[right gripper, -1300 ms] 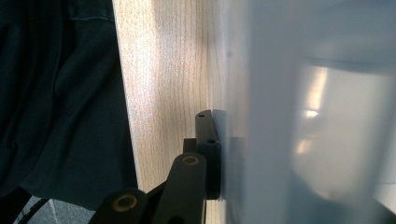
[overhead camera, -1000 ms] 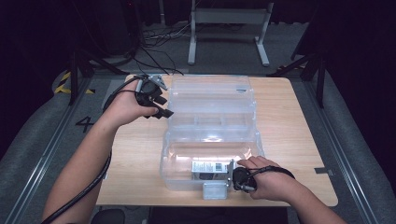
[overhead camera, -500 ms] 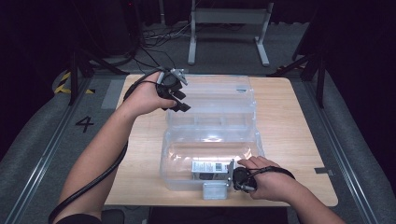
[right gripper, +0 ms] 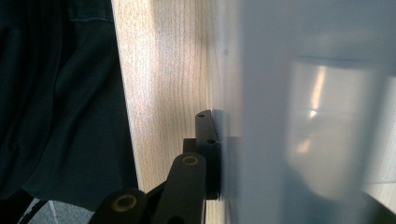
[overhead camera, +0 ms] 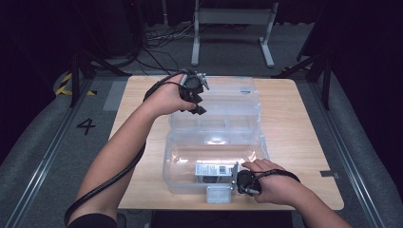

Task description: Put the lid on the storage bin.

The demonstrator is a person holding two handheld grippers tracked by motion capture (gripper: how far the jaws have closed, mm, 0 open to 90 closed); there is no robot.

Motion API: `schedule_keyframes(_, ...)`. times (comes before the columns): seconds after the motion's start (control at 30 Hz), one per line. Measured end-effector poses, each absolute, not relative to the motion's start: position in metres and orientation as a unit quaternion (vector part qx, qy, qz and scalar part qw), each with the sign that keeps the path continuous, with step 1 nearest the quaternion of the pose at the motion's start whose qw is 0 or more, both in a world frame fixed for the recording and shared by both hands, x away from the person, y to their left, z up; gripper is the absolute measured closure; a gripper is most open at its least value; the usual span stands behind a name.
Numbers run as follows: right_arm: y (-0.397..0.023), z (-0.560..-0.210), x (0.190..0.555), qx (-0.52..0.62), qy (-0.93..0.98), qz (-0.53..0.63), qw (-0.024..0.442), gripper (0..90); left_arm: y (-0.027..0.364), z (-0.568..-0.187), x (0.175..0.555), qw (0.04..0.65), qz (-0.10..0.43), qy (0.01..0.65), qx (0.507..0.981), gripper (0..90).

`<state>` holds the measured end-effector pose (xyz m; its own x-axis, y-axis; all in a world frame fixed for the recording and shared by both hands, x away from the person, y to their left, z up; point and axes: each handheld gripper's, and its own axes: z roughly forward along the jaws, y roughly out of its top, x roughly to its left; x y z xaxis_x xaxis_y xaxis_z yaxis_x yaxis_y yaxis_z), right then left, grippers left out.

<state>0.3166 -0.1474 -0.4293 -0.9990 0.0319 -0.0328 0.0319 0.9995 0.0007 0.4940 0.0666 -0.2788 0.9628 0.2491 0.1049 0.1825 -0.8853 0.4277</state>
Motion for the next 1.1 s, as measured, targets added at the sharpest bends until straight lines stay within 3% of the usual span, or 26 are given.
schedule_keyframes(0.33,-0.147,-0.429,0.316,0.019,1.0,-0.001,0.016,88.3,0.051,-0.284,0.498,0.22,0.071,0.099,0.968,55.9)
schedule_keyframes(0.6,-0.147,-0.429,0.316,0.021,1.0,0.0,0.016,88.3,0.038,-0.294,0.5,0.191,0.077,0.097,0.974,59.9)
schedule_keyframes(0.77,-0.148,-0.429,0.316,0.022,1.0,0.001,0.016,88.2,0.036,-0.297,0.502,0.188,0.067,0.092,0.976,66.1)
schedule_keyframes(0.87,-0.148,-0.429,0.317,0.023,1.0,0.001,0.016,88.2,0.036,-0.297,0.503,0.193,0.052,0.092,0.976,74.0)
schedule_keyframes(0.93,-0.148,-0.429,0.316,0.027,1.0,0.0,0.016,88.1,0.035,-0.297,0.501,0.19,0.046,0.088,0.977,84.3)
schedule_keyframes(1.1,-0.148,-0.429,0.316,0.045,0.999,0.001,0.018,87.5,0.035,-0.296,0.5,0.191,0.046,0.079,0.977,86.6)
